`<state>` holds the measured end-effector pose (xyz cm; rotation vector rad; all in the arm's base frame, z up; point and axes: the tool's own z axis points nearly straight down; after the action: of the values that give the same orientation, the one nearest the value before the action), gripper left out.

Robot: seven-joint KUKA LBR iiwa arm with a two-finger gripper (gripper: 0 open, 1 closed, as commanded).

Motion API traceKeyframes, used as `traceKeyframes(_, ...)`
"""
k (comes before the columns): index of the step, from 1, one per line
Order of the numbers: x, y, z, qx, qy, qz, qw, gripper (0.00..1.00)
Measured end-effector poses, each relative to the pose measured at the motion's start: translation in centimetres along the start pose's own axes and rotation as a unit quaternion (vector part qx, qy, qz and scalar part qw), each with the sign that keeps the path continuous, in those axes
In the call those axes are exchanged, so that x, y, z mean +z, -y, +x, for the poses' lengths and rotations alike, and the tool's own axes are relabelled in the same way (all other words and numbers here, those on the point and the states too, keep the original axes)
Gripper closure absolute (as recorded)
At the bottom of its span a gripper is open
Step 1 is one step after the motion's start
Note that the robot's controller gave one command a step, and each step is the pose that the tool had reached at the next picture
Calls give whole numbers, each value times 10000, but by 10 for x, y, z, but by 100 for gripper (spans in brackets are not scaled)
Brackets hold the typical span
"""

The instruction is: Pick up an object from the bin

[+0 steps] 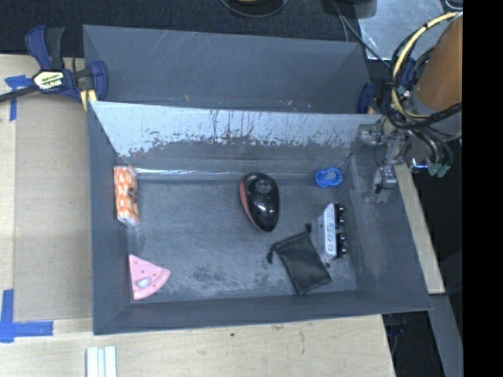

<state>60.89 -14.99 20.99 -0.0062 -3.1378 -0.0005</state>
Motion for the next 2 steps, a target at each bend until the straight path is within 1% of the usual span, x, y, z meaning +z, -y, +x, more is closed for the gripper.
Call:
traceKeyframes(1, -6, -1, -1, -15, 42, 7, 10000, 0)
traceKeyframes(2, 83, -59, -2, -171, 43, 7, 9998, 0)
